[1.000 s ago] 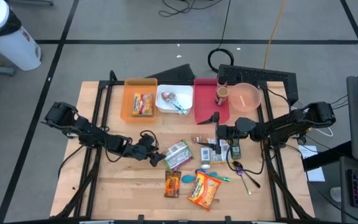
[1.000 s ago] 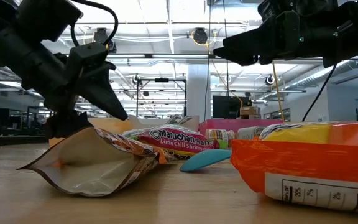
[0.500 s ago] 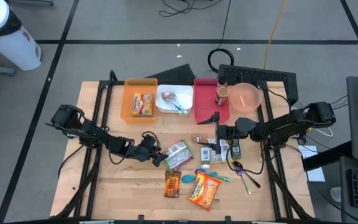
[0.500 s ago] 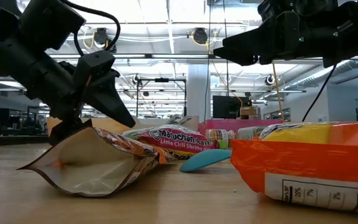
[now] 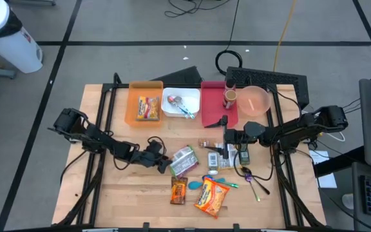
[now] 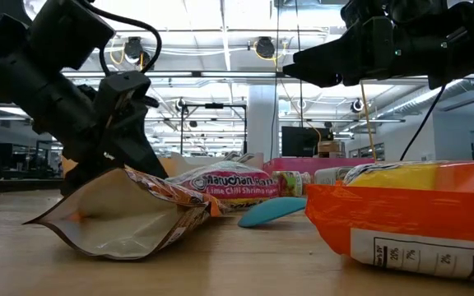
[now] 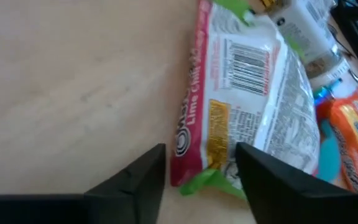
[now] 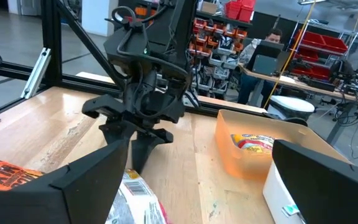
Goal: Pick & Place Food Item
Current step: Put the green noodle pack into the orange bin
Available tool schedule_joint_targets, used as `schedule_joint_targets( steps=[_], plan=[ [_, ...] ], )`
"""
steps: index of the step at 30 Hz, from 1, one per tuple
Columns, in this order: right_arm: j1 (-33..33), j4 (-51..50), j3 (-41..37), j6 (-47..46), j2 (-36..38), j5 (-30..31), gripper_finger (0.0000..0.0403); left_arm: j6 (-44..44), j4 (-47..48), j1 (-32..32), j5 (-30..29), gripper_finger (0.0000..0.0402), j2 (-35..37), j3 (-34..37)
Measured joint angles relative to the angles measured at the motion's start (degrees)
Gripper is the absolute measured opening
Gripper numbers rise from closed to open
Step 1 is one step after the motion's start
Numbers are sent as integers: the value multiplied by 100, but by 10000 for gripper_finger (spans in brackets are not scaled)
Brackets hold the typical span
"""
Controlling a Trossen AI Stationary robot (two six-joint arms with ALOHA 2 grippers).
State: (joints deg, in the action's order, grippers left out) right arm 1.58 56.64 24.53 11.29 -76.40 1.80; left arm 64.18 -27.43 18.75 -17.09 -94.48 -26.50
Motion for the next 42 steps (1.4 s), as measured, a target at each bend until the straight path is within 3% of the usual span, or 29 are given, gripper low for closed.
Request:
schedule_joint_targets(
  steps=[7,22,33,42],
  plan=[
    [0,0,0,9,0,4,394,-293,-193,8,-1,115,0,0],
    [-9,0,0,35,0,9,394,-1276,-752,-32,-85,7,-4,4],
    [-13,0,0,57,0,9,394,-2006,-1382,-240,33,4,77,-3],
    [-13,-42,2,151,0,11,394,-2737,-1451,-338,209,3,788,-20]
  ],
)
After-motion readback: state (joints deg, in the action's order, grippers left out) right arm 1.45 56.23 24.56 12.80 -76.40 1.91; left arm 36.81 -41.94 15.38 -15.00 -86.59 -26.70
